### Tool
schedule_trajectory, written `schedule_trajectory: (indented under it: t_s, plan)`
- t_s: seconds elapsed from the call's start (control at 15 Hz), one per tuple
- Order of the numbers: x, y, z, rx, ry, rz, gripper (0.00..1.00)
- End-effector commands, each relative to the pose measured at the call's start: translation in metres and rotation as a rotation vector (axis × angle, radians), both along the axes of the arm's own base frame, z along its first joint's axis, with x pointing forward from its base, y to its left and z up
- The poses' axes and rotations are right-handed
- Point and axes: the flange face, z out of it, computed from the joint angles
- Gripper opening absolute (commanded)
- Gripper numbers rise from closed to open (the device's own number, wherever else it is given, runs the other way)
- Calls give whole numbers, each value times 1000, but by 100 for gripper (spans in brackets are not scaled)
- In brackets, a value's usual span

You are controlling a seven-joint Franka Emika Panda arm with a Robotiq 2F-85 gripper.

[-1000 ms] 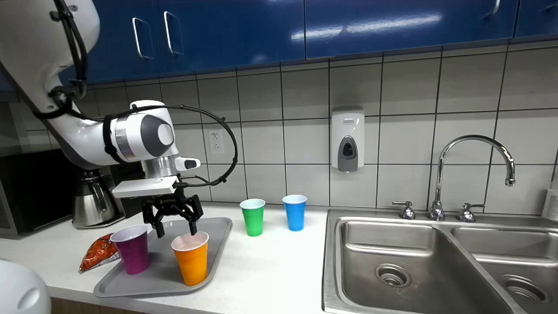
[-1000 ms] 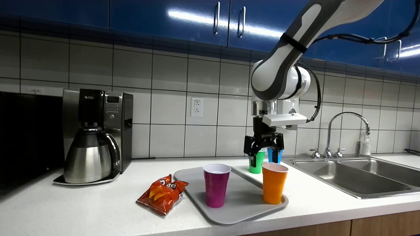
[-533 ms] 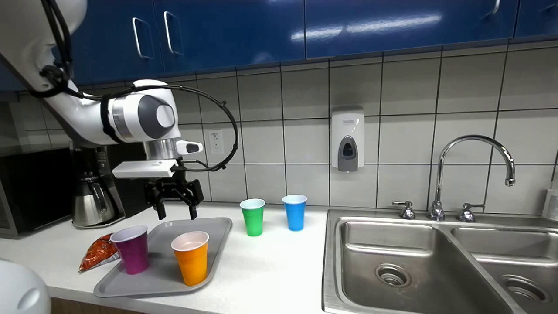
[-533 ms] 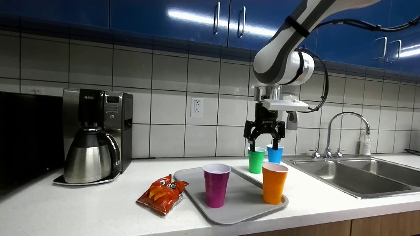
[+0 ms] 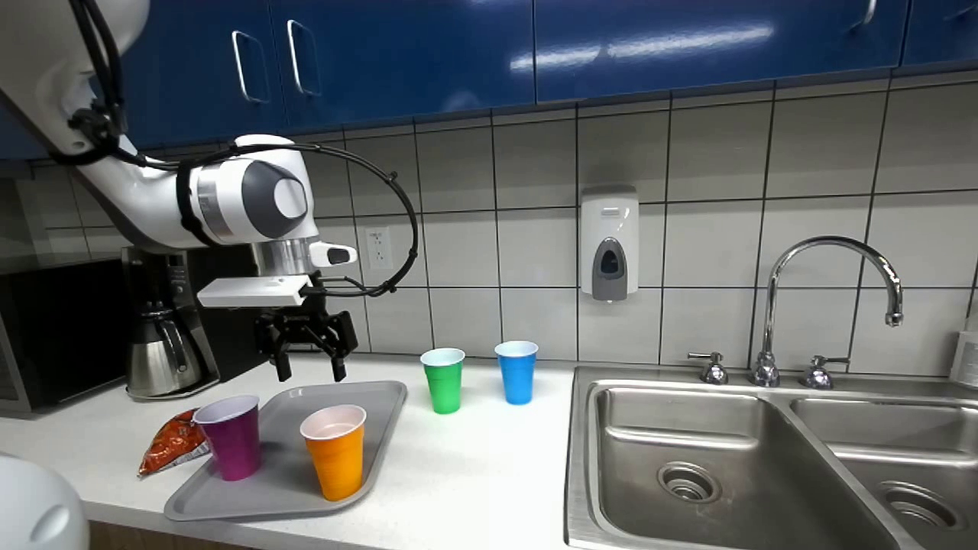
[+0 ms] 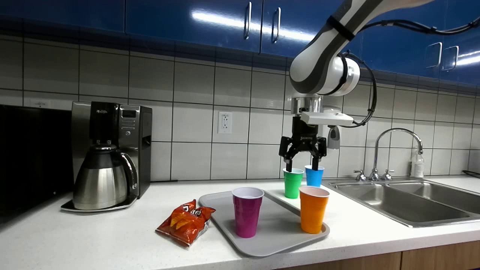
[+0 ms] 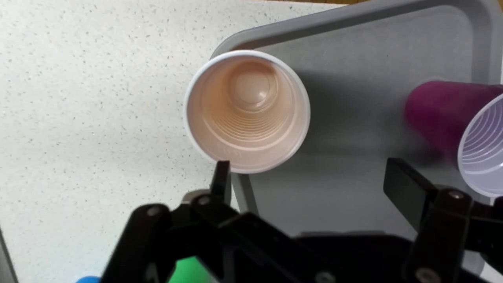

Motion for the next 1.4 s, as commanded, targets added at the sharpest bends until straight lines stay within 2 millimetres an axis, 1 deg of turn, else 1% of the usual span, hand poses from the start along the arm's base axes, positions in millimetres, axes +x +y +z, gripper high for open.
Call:
schedule_trajectory:
  t_s: [0.0, 0.4, 0.53, 0.6, 0.8, 0.87, 1.0, 1.13, 1.33]
  plan:
    - [0, 0, 0, 0, 1, 0, 100]
    - [0, 0, 0, 0, 1, 0, 100]
    - [16, -11, 14, 27, -40, -12, 100]
    - [20, -15, 20, 35, -57, -7, 100]
    - [40, -34, 42, 67, -105, 39, 100]
    - [47, -42, 46, 84, -108, 55, 100]
    - [59, -54, 47, 104, -118, 67, 100]
    - [71, -63, 42, 115, -123, 61, 100]
    - [89, -69, 29, 104, -125, 48, 100]
